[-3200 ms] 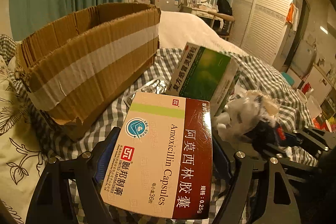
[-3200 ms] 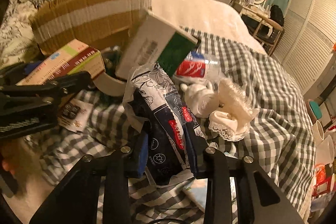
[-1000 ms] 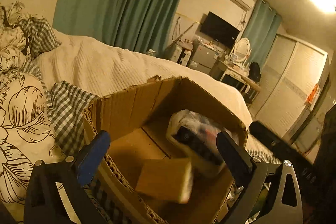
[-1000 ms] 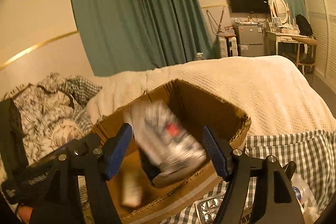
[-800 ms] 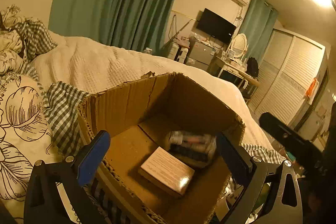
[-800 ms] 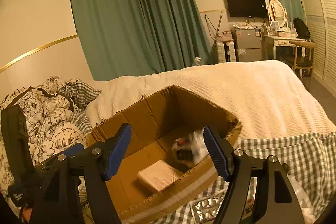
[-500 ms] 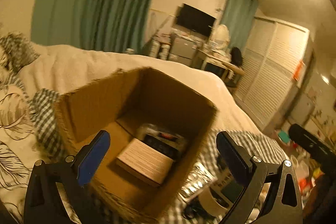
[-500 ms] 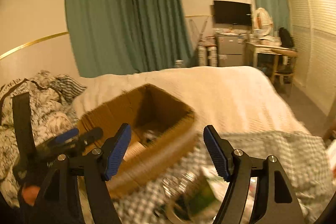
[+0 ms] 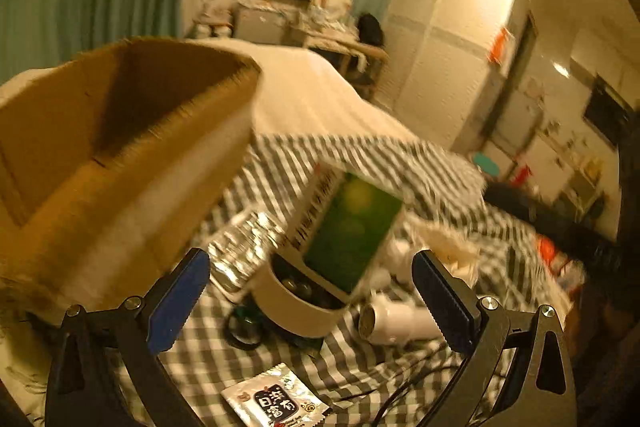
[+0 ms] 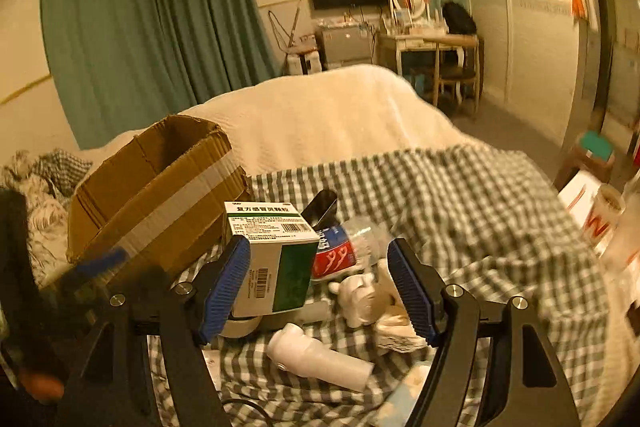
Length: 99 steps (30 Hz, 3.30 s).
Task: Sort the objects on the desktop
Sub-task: 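Grasp the green-white medicine box with the right gripper while the left grasps the tape roll, then carry the tape roll and green-white box into the cardboard box with both grippers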
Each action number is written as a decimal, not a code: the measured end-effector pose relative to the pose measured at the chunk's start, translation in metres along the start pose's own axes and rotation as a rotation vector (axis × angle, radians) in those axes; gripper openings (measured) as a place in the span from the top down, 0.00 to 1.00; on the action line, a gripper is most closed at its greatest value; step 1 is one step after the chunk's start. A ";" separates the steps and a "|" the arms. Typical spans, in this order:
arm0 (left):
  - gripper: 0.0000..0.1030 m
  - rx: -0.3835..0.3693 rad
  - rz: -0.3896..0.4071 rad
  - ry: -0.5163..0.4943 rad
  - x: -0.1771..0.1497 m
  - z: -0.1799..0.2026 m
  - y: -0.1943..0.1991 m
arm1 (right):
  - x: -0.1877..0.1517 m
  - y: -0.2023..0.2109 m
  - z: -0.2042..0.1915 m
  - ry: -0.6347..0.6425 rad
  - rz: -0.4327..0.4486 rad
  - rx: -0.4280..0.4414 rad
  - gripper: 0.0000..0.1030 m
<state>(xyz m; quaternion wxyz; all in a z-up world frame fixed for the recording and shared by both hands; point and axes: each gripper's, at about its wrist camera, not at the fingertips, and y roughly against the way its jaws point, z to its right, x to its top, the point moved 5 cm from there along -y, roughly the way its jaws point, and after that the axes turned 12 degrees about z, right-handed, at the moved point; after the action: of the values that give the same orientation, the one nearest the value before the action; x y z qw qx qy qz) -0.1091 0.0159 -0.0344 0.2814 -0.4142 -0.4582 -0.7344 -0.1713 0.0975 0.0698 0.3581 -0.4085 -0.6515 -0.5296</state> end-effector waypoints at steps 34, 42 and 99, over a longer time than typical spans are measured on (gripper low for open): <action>0.00 -0.100 -0.128 -0.104 -0.058 -0.009 -0.066 | -0.046 -0.100 -0.020 -0.085 -0.127 0.310 0.01; 0.00 -0.097 -0.117 -0.095 -0.057 -0.012 -0.064 | -0.031 -0.081 -0.012 -0.114 -0.060 0.261 0.07; 0.16 -0.015 0.370 -0.047 0.090 -0.054 0.087 | 0.047 0.010 -0.063 -0.046 0.198 0.168 0.09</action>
<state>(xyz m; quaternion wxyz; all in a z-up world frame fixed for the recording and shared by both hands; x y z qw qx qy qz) -0.1041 -0.0730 0.0688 0.3979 -0.5103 -0.3752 -0.6637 -0.1790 0.0437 0.1275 0.4265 -0.4512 -0.6581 -0.4259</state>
